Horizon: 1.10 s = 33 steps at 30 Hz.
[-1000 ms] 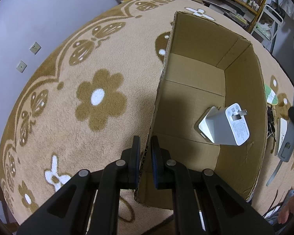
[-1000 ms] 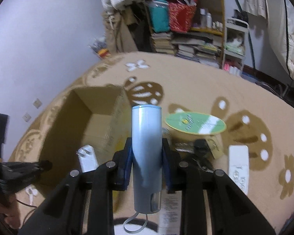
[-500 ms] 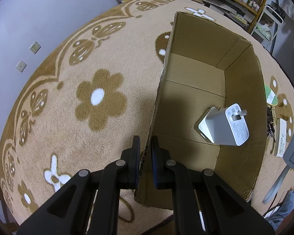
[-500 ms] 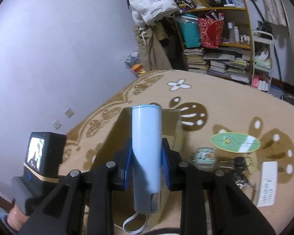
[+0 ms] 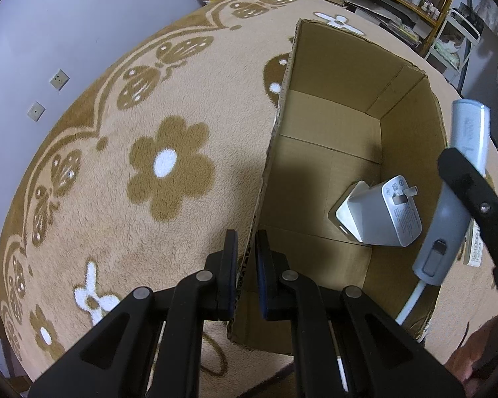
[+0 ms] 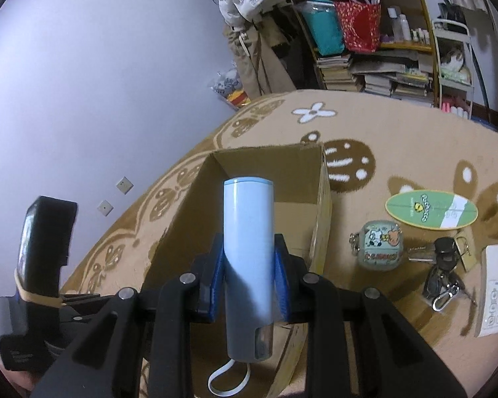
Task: Organize rigid objects
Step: 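Lift the light-blue power bank with the right gripper over the box, then open the right gripper to drop the power bank into the box, then move the right gripper to the white TV remote and grasp it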
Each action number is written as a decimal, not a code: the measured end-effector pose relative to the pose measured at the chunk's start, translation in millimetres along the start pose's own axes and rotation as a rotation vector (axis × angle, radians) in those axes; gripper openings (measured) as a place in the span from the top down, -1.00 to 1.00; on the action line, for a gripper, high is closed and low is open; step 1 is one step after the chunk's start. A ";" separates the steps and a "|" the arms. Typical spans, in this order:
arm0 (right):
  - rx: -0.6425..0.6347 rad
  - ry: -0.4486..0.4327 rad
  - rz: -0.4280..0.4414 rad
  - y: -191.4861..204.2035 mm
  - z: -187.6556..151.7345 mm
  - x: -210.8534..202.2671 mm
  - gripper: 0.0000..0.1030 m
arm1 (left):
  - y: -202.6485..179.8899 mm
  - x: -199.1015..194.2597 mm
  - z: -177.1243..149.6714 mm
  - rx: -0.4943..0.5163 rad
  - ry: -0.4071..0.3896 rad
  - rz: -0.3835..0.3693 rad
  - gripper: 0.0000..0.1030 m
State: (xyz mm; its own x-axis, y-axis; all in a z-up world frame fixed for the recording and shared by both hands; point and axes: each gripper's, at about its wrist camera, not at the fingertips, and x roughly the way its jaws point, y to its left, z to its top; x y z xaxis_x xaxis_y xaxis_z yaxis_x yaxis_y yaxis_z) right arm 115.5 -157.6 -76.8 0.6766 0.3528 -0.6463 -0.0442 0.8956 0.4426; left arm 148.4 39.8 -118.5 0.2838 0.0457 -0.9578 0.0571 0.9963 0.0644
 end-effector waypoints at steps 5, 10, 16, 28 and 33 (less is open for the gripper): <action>0.004 0.021 -0.016 -1.9 -1.5 4.3 0.44 | 0.4 0.1 0.1 -0.002 0.001 -0.002 0.82; -0.003 -0.026 -0.030 0.0 1.7 -4.6 0.42 | 0.7 0.3 0.1 -0.004 0.004 -0.006 0.82; -0.014 -0.031 -0.039 1.4 6.7 -14.2 0.09 | 2.7 0.1 1.8 -0.017 0.006 -0.024 0.83; -0.064 -0.011 -0.145 -6.4 2.0 -36.8 -0.95 | 2.1 -0.1 0.9 -0.012 0.005 -0.007 0.82; -0.080 0.015 -0.241 -19.9 -1.9 -48.6 -1.00 | 3.1 -0.7 1.1 -0.018 0.005 -0.009 0.82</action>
State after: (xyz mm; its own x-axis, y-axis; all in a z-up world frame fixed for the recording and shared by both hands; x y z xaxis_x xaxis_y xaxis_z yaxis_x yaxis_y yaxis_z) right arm 82.1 -192.1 -55.4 0.6635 0.1303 -0.7367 0.0587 0.9726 0.2249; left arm 149.4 42.7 -117.3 0.2788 0.0371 -0.9596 0.0425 0.9978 0.0509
